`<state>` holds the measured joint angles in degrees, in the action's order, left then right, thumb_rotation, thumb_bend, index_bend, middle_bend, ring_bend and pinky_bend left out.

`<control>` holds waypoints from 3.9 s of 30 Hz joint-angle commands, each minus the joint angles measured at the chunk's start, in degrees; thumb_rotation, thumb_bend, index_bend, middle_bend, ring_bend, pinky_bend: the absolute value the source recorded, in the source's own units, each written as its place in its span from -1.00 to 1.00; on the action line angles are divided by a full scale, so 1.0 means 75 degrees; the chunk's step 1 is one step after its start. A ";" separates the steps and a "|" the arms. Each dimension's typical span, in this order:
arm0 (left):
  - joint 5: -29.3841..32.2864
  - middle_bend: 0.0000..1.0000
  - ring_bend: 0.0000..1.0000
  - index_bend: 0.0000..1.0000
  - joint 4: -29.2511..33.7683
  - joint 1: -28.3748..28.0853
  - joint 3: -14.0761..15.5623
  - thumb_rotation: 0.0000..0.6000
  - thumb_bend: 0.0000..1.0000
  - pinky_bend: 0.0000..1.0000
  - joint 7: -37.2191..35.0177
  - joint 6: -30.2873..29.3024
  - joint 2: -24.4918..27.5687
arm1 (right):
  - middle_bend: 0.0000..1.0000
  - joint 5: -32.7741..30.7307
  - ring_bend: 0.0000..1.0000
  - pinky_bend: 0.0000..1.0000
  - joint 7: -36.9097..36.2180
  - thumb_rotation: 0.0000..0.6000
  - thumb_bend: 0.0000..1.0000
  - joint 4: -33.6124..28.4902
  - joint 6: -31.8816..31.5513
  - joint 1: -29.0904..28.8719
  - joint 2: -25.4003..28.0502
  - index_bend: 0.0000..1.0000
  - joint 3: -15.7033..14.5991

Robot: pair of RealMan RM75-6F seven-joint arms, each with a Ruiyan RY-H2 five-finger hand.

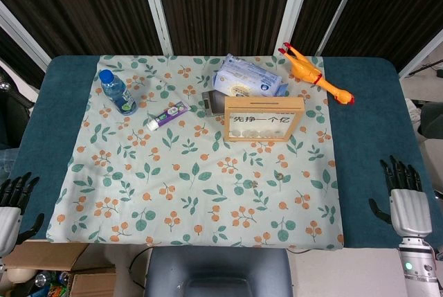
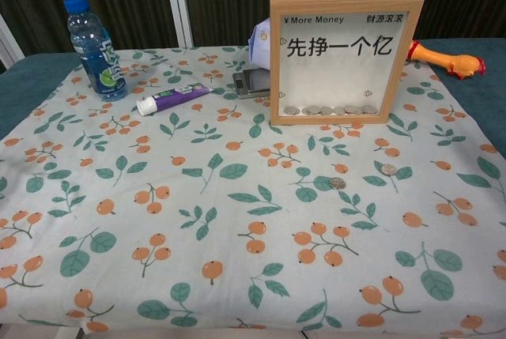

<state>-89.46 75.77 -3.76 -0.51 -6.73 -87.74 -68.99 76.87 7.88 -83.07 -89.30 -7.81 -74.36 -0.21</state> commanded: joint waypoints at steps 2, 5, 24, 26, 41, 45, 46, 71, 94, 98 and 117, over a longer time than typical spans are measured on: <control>-0.0009 -1.00 -1.00 -1.00 -0.0017 0.0002 0.0025 1.00 -0.24 -1.00 -0.0045 0.0020 -0.0016 | -1.00 0.0103 -1.00 -1.00 0.0082 1.00 -0.14 0.0034 0.0044 0.0012 -0.0033 -1.00 0.0084; -0.0057 -1.00 -1.00 -1.00 -0.0012 0.0009 0.0056 1.00 -0.24 -1.00 -0.0073 -0.0001 -0.0023 | -1.00 0.0206 -1.00 -1.00 0.0097 1.00 -0.14 0.0073 0.0100 0.0015 -0.0071 -1.00 0.0122; -0.0053 -1.00 -1.00 -1.00 -0.0113 0.0094 0.0131 1.00 -0.25 -1.00 -0.0011 -0.0037 -0.0141 | -1.00 0.0967 -1.00 -1.00 0.1683 1.00 -0.14 -0.0246 0.1605 -0.1165 -0.0616 -1.00 0.0462; -0.0084 -1.00 -1.00 -1.00 -0.0100 0.0074 0.0122 1.00 -0.25 -1.00 0.0043 -0.0049 -0.0150 | -1.00 0.0902 -1.00 -1.00 0.2026 1.00 -0.14 -0.0137 0.1856 -0.1347 -0.0873 -1.00 0.0526; -0.0134 -1.00 -1.00 -1.00 -0.0133 -0.0052 0.0130 1.00 -0.23 -1.00 0.0051 0.0109 -0.0258 | -1.00 0.0193 -1.00 -1.00 0.2327 1.00 -0.14 0.0922 0.2785 -0.1921 -0.2426 -0.62 0.0822; -0.0130 -1.00 -1.00 -1.00 -0.0161 -0.0080 0.0113 1.00 -0.24 -1.00 -0.0014 0.0122 -0.0256 | -1.00 0.0213 -1.00 -1.00 0.2116 1.00 -0.14 0.1363 0.2756 -0.2003 -0.2774 -0.19 0.0883; -0.0129 -1.00 -1.00 -1.00 -0.0171 -0.0087 0.0112 1.00 -0.24 -1.00 -0.0024 0.0132 -0.0254 | -1.00 0.0215 -1.00 -1.00 0.2076 1.00 -0.14 0.1486 0.2752 -0.2019 -0.2855 -0.14 0.0890; -0.0072 -1.00 -1.00 -1.00 -0.0328 -0.0136 0.0125 1.00 -0.25 -1.00 -0.0191 0.0234 -0.0281 | -1.00 0.0261 -1.00 -1.00 0.1245 1.00 -0.15 0.2941 0.3105 -0.2346 -0.3744 -0.02 0.0883; -0.0011 -1.00 -1.00 -1.00 -0.0427 -0.0153 0.0114 1.00 -0.25 -1.00 -0.0223 0.0276 -0.0324 | -1.00 0.0179 -1.00 -1.00 0.1072 1.00 -0.03 0.3371 0.3258 -0.2437 -0.4005 0.05 0.0906; 0.0001 -1.00 -1.00 -1.00 -0.0438 -0.0149 0.0112 1.00 -0.25 -1.00 -0.0240 0.0273 -0.0311 | -1.00 0.0165 -1.00 -1.00 0.1098 1.00 -0.02 0.3409 0.3270 -0.2435 -0.4029 0.06 0.0897; -0.0009 -1.00 -1.00 -1.00 -0.0453 -0.0169 0.0125 1.00 -0.25 -1.00 -0.0257 0.0303 -0.0309 | -1.00 0.0199 -1.00 -1.00 0.1062 1.00 0.00 0.3525 0.3159 -0.2406 -0.4124 0.21 0.0885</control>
<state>-89.53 72.37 -5.03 0.43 -8.66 -85.45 -71.30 78.34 15.86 -56.65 -65.59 -25.87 -105.28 6.44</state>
